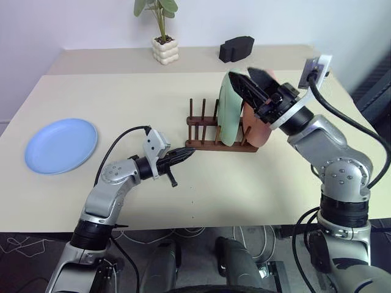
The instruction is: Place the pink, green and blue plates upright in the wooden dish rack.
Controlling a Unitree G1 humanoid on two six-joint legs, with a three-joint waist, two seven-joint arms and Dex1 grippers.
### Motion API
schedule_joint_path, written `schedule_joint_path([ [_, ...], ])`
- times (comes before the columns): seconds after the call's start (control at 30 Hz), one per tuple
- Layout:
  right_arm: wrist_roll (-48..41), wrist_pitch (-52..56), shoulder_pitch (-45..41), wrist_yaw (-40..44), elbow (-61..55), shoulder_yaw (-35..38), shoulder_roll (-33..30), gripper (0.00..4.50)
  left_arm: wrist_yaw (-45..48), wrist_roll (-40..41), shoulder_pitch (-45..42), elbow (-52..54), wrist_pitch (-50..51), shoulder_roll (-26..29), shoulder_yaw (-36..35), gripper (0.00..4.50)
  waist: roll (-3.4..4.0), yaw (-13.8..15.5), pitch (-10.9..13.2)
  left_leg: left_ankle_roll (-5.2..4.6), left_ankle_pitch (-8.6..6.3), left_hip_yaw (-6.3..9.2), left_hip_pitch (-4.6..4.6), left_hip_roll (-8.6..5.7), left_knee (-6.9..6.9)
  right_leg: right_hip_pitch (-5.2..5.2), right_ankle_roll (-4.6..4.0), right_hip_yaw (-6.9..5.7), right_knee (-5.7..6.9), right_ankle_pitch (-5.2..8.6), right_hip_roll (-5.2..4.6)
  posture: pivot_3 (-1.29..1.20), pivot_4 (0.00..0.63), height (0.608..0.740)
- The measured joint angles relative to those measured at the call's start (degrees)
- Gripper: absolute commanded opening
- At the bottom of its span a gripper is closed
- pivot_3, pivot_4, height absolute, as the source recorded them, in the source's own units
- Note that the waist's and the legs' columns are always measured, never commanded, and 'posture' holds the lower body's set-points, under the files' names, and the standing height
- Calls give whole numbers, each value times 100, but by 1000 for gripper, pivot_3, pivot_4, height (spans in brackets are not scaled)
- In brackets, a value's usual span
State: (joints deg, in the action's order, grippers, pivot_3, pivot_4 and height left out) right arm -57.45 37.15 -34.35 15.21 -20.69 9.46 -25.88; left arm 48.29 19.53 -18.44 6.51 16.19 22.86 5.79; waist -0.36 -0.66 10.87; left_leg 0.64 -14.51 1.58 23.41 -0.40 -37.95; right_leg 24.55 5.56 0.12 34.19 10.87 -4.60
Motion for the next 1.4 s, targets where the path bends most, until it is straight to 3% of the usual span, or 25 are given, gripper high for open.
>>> schedule_joint_path([
  [0.07, 258, -113, -82, 193, -131, -42, -119, 4291, -6, 142, -5, 0, 114, -26, -57, 0, 0, -1, 0, 0, 0, 0, 0, 0, 0, 0, 0, 0, 0, 0, 0, 0, 150, 737],
  [0.17, 970, -324, -83, 697, -316, -439, -667, 4360, -225, 440, -81, -39, 419, -30, -410, 781, -1, -2, 1, 0, 0, 1, 2, -1, 0, 3, 1, -1, 0, 0, 0, 0, 150, 737],
  [0.23, 1576, -508, -17, 1119, -490, -832, -1043, 4360, -561, 527, -243, -243, 545, 156, -955, 1820, -6, -11, 3, 0, 0, 4, 1, -4, 0, 4, 1, -9, 0, 1, 4, 0, 150, 737],
  [0.4, 2211, -783, 65, 1595, -541, -1307, -991, 4360, -1321, 432, -635, -902, 530, 648, -1941, 4342, -8, -15, 4, 0, 0, 3, 0, -3, 5, 6, 2, -9, 2, -1, 6, 0, 150, 737],
  [0.43, 2302, -824, 60, 1658, -539, -1364, -924, 4360, -1583, 353, -712, -1094, 522, 691, -2084, 4431, -11, -9, 6, 0, 0, 3, 0, -4, 5, 6, 3, -9, 2, -2, 5, 0, 150, 737],
  [0.6, 2639, -1010, -9, 1921, -479, -1591, -711, 4360, -3121, -167, -1190, -2157, 509, 1229, -2917, 4431, -37, -6, 20, 0, 0, 6, 1, -4, 5, 5, 23, -13, 4, -13, 3, 0, 150, 737],
  [0.8, 2847, -1102, -70, 2153, -349, -1643, -485, 4360, -5064, -568, -1428, -3120, 942, 1445, -3725, 4431, -48, -3, 21, 2, -1, 8, 0, -7, 6, 5, 27, -16, 4, -15, -3, 0, 150, 737],
  [1.23, 3032, -1181, -51, 2519, -262, -1722, -266, 4360, -5842, -432, -1473, -3849, 2477, 1536, -4108, 4431, -55, 2, 17, 8, 0, 12, 0, -8, 7, 6, 25, -21, 7, -17, -4, 0, 150, 737],
  [1.33, 3077, -1189, -22, 2541, -263, -1722, -255, 4360, -5976, -234, -1613, -3899, 2567, 1416, -4400, 3622, -55, 3, 16, 9, 0, 11, 0, -9, 7, 6, 25, -21, 6, -17, -8, 0, 150, 737],
  [1.4, 3129, -1190, 11, 2553, -263, -1721, -254, 4360, -6040, -130, -1613, -3873, 2525, 1313, -4556, 2556, -55, 8, 16, 10, 0, 11, -1, -9, 7, 6, 25, -21, 7, -17, -9, 0, 150, 737],
])
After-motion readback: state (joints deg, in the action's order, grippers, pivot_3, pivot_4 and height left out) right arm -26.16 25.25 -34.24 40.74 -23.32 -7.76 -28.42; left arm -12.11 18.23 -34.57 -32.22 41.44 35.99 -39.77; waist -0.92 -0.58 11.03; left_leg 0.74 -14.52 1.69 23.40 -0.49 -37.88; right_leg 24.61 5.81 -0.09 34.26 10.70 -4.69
